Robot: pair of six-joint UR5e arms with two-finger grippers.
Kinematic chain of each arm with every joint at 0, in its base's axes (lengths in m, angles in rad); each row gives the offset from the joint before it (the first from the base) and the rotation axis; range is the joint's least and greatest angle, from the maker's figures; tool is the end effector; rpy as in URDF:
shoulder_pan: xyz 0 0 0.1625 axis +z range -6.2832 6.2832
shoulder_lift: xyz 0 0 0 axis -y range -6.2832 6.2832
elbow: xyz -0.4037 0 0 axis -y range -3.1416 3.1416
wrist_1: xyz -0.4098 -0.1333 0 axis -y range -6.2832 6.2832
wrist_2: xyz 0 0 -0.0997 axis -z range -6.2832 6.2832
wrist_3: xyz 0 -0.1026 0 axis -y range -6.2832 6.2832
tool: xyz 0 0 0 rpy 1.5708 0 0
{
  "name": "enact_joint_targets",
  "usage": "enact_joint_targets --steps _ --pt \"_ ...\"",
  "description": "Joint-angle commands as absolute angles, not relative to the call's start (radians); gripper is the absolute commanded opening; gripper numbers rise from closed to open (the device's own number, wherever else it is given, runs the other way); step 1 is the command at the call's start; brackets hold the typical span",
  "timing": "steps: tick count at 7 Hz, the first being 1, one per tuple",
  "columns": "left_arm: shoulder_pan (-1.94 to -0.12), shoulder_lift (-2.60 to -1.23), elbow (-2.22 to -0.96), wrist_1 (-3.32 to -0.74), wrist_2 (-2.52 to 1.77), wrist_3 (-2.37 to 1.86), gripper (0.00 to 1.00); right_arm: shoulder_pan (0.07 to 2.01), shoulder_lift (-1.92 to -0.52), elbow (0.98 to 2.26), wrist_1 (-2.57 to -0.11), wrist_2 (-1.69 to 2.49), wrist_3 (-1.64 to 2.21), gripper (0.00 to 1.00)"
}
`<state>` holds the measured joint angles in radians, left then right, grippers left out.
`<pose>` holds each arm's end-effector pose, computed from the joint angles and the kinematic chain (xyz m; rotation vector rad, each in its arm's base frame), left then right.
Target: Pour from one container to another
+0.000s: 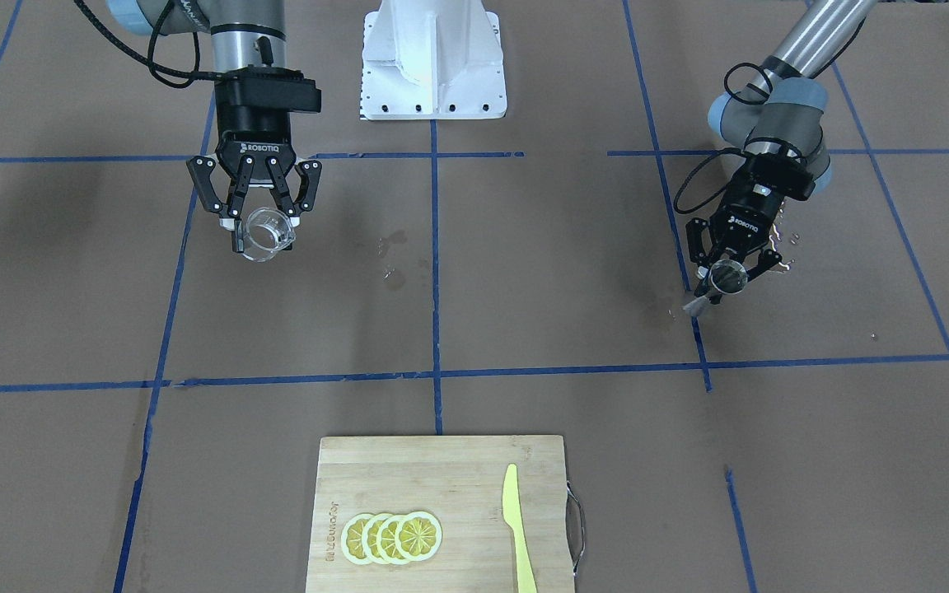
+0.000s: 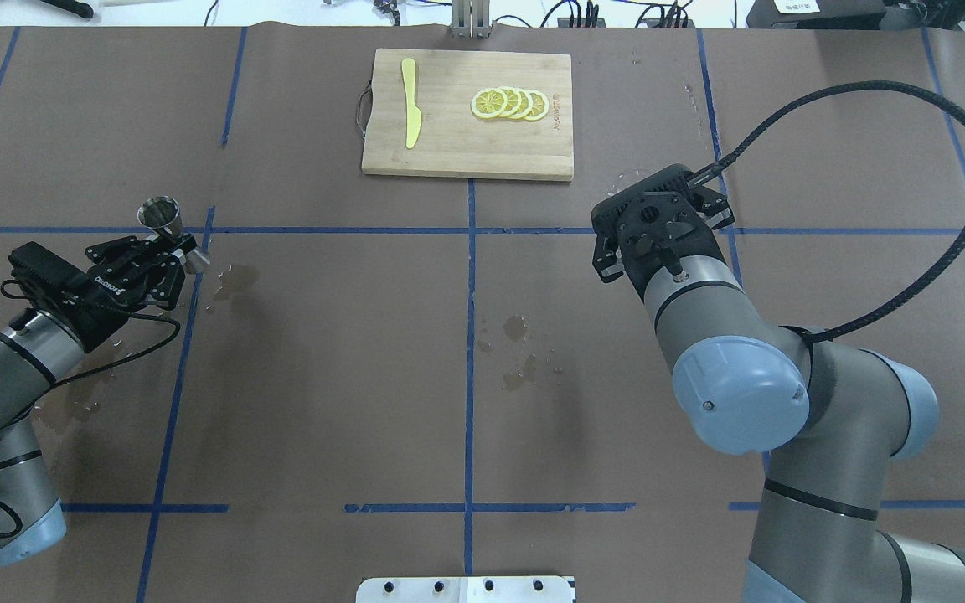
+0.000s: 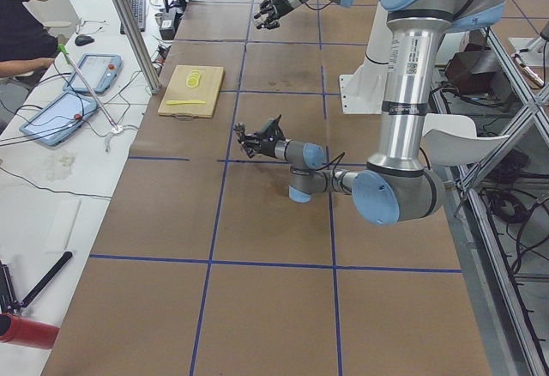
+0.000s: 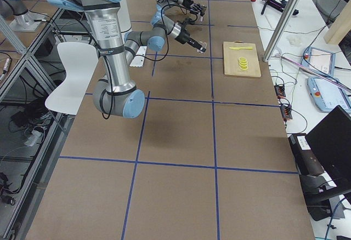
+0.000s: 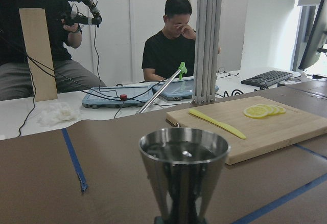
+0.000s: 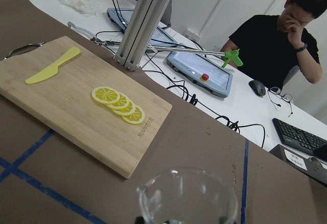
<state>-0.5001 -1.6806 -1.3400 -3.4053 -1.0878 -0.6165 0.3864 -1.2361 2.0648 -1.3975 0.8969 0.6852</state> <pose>0.3755 -0.4114 0.5016 1.3684 1.0047 -0.0745 -0.4173 -0.3828 0.2009 1.0618 -0.4066 -0.1069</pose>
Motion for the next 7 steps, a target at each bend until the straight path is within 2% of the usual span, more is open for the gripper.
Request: enact_joint_targets --steps 1,4,7 --pt "-0.489 -1.649 -1.341 -3.404 -1.040 -0.655 0.00 0.387 -1.235 2.072 -1.397 0.897 0.686 0.00" --pt "-0.483 -1.582 -1.348 -3.407 -0.997 -0.673 0.00 0.387 -1.235 2.079 -1.397 0.897 0.686 0.00" --pt "-0.372 -1.578 -1.351 -3.407 -0.844 -0.709 0.00 0.387 -1.233 2.080 -1.396 0.897 0.686 0.00"
